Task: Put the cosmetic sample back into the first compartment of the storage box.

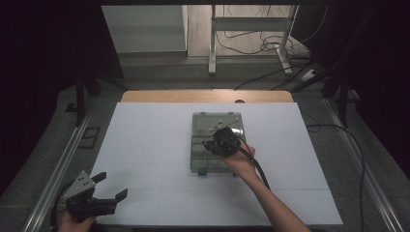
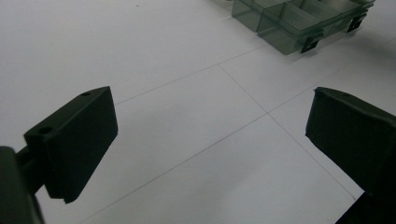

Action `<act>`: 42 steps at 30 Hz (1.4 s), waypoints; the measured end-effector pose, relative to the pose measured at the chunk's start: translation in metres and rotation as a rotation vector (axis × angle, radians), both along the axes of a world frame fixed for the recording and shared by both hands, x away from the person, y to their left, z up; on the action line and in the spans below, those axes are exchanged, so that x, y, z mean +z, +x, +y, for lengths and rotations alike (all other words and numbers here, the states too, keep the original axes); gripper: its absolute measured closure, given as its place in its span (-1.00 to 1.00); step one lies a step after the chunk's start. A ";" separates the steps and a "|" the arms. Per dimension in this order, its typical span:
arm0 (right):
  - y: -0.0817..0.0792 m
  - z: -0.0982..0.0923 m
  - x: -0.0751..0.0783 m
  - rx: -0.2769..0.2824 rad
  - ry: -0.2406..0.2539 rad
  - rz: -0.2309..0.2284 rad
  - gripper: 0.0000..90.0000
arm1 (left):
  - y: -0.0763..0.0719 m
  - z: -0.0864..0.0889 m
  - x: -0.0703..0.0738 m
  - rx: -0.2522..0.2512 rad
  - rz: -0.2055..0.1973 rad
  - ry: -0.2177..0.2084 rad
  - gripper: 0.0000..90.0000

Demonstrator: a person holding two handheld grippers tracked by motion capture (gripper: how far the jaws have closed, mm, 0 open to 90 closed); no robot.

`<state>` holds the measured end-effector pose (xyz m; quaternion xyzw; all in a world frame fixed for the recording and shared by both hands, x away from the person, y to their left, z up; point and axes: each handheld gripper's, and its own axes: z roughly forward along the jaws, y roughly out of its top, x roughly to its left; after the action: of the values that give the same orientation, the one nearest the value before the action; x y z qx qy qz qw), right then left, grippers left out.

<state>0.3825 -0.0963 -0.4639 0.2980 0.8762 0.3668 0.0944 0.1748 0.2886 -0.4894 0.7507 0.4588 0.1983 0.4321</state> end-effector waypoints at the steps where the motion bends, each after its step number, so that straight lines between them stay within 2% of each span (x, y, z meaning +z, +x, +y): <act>1: 0.002 0.002 -0.001 -0.001 -0.001 0.000 0.79 | 0.000 0.000 0.000 0.000 0.000 0.000 -0.94; 25: 0.024 0.028 -0.009 -0.021 0.009 0.001 0.79 | 0.000 0.000 0.000 -0.002 -0.001 0.000 -0.94; 36: 0.030 0.038 -0.026 -0.026 -0.023 0.023 0.79 | 0.000 0.000 0.000 -0.002 -0.001 -0.004 -0.94; 42: 0.031 0.038 -0.029 -0.026 -0.022 0.033 0.76 | 0.000 0.001 0.000 -0.003 -0.001 -0.005 -0.94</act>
<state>0.4133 -0.0586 -0.4929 0.3141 0.8777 0.3511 0.0881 0.1747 0.2892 -0.4895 0.7502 0.4582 0.1969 0.4342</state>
